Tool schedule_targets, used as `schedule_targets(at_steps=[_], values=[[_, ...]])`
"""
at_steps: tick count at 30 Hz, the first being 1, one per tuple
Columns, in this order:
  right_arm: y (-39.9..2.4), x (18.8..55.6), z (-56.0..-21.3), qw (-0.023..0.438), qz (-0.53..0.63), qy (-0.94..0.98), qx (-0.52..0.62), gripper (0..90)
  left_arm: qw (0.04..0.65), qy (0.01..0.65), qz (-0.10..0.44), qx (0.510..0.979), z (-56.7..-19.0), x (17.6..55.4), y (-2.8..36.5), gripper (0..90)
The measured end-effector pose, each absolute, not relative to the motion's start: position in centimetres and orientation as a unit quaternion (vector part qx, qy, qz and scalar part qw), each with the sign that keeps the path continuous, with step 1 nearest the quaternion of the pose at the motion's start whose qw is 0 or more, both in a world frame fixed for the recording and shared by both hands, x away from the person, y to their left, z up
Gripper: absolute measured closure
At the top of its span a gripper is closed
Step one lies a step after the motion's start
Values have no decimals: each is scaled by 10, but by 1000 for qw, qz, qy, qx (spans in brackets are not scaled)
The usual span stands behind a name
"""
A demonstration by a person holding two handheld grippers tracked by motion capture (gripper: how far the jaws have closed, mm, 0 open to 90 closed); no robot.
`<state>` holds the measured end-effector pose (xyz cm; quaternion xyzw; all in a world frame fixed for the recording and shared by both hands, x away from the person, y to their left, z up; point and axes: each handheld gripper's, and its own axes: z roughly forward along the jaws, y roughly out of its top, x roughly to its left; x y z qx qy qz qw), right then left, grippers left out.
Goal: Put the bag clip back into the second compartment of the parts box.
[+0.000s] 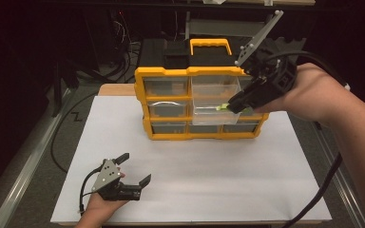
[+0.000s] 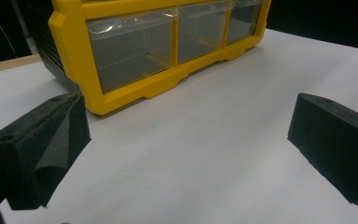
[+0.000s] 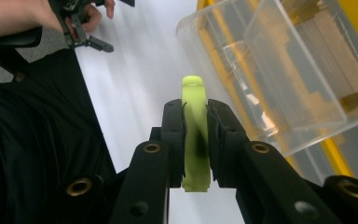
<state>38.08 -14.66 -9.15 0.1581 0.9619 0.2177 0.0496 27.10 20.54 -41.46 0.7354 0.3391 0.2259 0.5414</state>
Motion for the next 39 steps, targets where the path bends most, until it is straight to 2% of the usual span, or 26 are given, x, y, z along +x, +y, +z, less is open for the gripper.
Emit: schedule_targets(at_steps=[15,27,39], values=[[-124,422,-97,60,204,962,169,792,542,339,223,736,-414,271,207,3],[-115,434,-120,53,188,967,165,791,542,338,224,736,-414,271,207,4],[-118,438,-123,50,190,966,170,791,544,336,221,737,-414,271,207,3]])
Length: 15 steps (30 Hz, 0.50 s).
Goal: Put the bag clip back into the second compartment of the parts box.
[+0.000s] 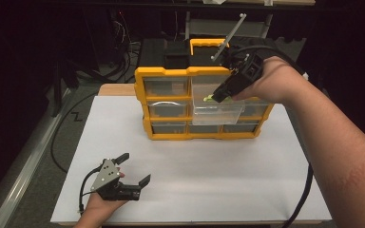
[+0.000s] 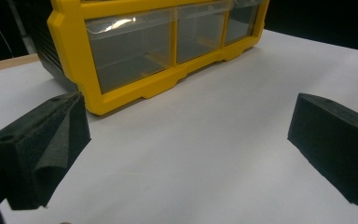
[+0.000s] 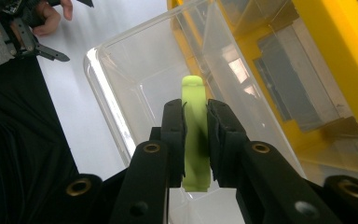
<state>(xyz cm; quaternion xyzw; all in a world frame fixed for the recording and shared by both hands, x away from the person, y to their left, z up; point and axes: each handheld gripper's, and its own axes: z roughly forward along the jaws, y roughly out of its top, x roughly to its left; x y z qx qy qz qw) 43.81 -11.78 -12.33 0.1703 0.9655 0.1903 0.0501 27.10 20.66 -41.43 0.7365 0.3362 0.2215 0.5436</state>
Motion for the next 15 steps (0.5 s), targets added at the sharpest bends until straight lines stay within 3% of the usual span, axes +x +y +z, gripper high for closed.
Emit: schedule_targets(at_steps=[2,3,4,6,15], values=[[-118,439,-123,56,190,966,169,768,543,336,221,737,-414,271,207,4],[-119,439,-122,63,193,964,170,635,543,336,221,737,-414,271,207,4],[-120,438,-117,65,202,961,175,562,543,337,222,736,-414,271,207,4],[-124,433,-102,69,219,958,172,492,542,338,222,737,-414,271,207,4],[-147,409,-87,76,215,957,179,454,540,337,222,739,-415,271,205,4]])
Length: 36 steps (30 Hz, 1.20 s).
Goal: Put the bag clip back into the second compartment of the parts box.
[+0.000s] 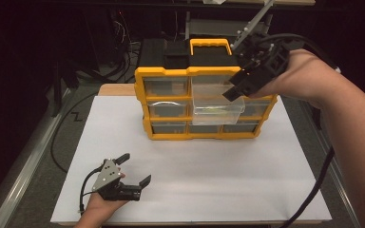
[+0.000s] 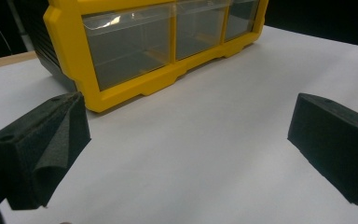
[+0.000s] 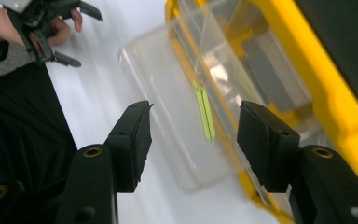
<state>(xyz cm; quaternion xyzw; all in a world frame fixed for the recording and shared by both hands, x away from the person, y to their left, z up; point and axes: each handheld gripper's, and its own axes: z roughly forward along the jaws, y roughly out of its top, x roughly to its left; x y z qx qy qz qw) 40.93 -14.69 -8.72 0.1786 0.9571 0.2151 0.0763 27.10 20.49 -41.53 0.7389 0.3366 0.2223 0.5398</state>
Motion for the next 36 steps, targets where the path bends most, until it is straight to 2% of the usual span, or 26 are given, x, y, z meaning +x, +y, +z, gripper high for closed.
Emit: schedule_targets(at_steps=[7,17,32,36], values=[[-175,395,-100,70,205,957,195,435,540,342,219,737,-415,272,205,4],[-208,384,-135,68,201,951,225,325,543,349,223,730,-416,273,207,4],[-218,381,-238,37,191,949,250,142,542,346,224,732,-416,273,207,4],[-217,382,-269,36,179,947,265,62,544,346,225,731,-415,274,207,5]])
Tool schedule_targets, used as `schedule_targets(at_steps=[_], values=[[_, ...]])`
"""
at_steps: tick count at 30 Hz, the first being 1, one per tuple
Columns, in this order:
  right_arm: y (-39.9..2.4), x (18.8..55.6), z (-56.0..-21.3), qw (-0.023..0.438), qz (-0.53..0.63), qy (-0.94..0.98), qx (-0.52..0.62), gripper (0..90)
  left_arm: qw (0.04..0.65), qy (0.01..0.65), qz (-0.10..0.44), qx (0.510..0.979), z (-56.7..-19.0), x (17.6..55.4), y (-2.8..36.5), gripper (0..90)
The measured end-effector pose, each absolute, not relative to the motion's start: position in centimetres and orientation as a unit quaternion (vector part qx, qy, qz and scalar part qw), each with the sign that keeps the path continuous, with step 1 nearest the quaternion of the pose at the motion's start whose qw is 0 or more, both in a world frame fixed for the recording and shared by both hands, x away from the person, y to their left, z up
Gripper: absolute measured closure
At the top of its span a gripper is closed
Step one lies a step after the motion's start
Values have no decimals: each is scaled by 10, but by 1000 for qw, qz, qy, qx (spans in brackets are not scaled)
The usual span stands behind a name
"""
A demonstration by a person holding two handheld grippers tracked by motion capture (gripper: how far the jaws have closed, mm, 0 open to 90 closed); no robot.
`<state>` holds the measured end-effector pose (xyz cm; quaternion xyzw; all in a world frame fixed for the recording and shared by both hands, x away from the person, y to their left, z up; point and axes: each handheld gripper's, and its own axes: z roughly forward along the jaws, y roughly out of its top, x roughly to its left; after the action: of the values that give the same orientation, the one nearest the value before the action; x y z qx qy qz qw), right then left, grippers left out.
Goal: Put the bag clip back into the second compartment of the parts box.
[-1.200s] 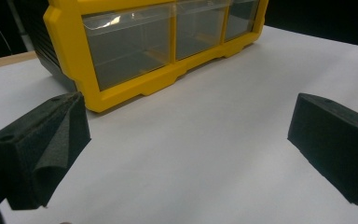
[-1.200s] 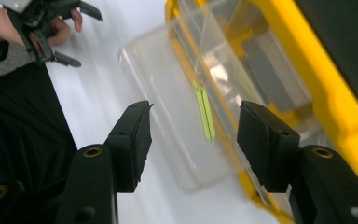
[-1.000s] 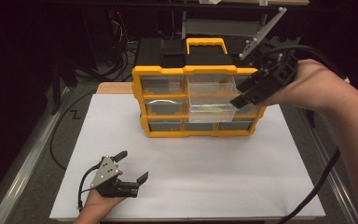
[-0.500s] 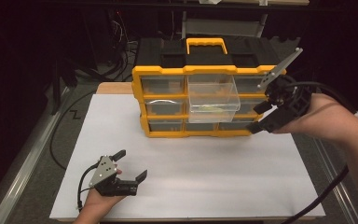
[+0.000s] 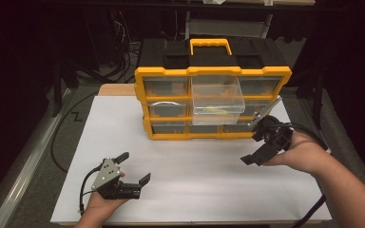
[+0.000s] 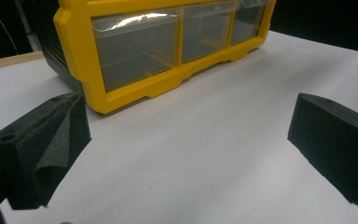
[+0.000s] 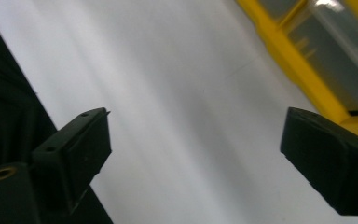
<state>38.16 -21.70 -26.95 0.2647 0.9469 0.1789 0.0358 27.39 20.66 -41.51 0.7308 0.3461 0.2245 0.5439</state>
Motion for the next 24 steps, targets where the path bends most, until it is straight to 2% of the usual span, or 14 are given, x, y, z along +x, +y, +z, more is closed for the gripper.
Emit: schedule_targets(at_steps=[3,16,20,24], values=[[-216,381,-293,41,166,947,273,1,537,349,226,734,-416,275,206,5],[-212,384,-384,14,132,943,305,1,531,351,227,737,-417,276,207,5],[-213,383,-402,17,139,941,308,0,532,357,230,732,-416,276,208,5],[-218,376,-409,40,202,926,317,0,526,359,228,737,-417,276,208,4]])
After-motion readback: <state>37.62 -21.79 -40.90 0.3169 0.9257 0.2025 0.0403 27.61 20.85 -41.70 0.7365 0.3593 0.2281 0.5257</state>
